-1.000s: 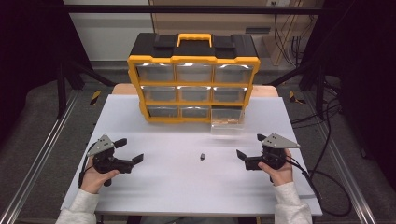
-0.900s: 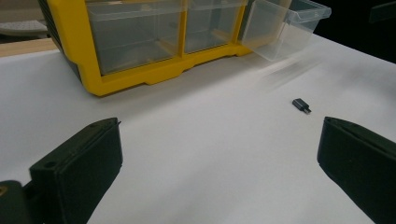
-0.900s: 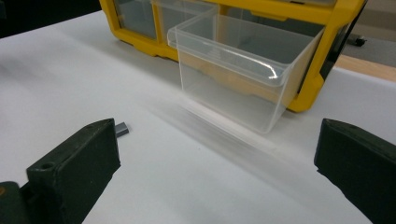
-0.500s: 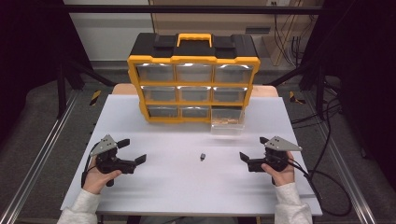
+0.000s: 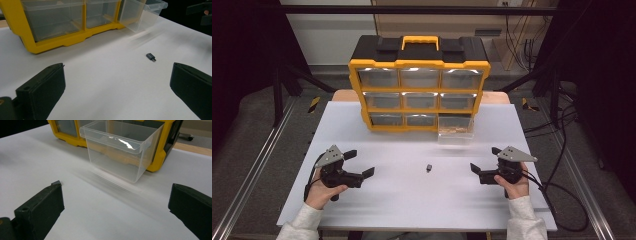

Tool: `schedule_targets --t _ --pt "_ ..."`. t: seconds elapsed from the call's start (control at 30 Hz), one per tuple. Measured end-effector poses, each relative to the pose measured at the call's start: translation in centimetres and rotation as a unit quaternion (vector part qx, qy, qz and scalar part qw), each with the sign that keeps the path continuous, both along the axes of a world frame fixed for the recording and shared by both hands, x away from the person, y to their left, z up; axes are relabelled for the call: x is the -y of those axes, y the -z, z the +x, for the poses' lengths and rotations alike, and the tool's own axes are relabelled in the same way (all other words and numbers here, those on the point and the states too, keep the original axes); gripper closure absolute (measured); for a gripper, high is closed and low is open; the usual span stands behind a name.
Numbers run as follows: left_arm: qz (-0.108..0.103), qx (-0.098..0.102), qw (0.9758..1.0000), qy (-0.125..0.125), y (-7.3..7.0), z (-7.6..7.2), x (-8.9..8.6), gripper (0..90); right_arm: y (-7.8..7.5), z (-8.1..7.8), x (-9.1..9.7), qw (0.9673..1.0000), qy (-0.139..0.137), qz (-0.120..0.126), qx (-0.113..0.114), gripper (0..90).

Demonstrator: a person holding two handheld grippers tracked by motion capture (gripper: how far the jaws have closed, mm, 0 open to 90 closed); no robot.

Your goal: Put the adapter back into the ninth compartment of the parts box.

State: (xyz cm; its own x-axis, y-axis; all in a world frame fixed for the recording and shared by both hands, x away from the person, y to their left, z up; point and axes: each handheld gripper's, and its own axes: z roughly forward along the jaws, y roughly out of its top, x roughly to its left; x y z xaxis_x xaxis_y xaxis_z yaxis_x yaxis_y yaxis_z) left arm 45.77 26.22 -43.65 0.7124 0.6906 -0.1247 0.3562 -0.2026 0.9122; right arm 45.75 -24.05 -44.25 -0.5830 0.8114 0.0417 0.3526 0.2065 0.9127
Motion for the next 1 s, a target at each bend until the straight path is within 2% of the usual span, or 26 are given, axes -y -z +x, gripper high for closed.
schedule_targets --t 1.0 --pt "0.007 -0.012 0.9998 0.012 -0.3 -0.4 3.8 0.0 0.1 -0.1 0.2 0.9999 -0.005 0.009 0.002 0.5"
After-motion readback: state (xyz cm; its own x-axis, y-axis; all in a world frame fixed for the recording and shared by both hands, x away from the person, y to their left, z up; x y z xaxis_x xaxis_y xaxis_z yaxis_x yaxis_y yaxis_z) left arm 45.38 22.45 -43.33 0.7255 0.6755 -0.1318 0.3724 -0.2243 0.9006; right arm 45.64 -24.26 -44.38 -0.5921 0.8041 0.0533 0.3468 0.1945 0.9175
